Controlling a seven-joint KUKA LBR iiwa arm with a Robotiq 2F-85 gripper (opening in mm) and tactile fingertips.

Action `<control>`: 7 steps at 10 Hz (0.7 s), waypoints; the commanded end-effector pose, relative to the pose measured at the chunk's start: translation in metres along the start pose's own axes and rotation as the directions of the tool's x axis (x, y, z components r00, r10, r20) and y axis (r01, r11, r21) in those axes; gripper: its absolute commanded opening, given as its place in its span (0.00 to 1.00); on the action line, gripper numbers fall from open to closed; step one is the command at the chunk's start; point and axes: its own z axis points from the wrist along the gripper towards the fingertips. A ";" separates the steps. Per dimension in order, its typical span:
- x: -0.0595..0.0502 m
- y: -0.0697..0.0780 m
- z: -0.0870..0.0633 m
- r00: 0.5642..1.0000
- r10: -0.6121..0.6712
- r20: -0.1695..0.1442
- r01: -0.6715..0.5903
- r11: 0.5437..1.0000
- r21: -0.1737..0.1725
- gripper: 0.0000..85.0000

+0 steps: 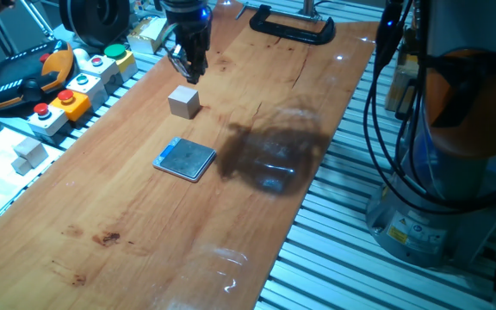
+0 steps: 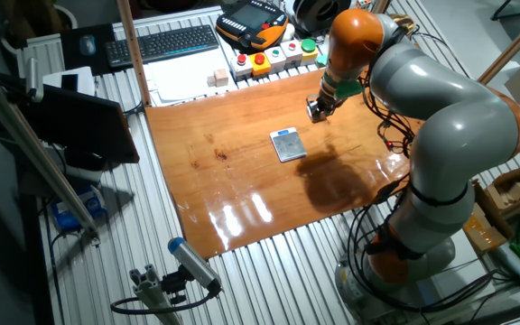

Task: Place the block on the scale

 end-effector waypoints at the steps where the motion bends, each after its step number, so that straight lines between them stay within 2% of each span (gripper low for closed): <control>1: -0.002 -0.001 0.002 1.000 0.000 0.000 0.000 1.000 -0.003 0.01; 4: -0.006 -0.003 0.008 1.000 0.017 0.005 -0.017 1.000 -0.002 0.01; 7: -0.008 -0.006 0.013 0.999 0.035 0.012 -0.035 0.999 0.026 0.01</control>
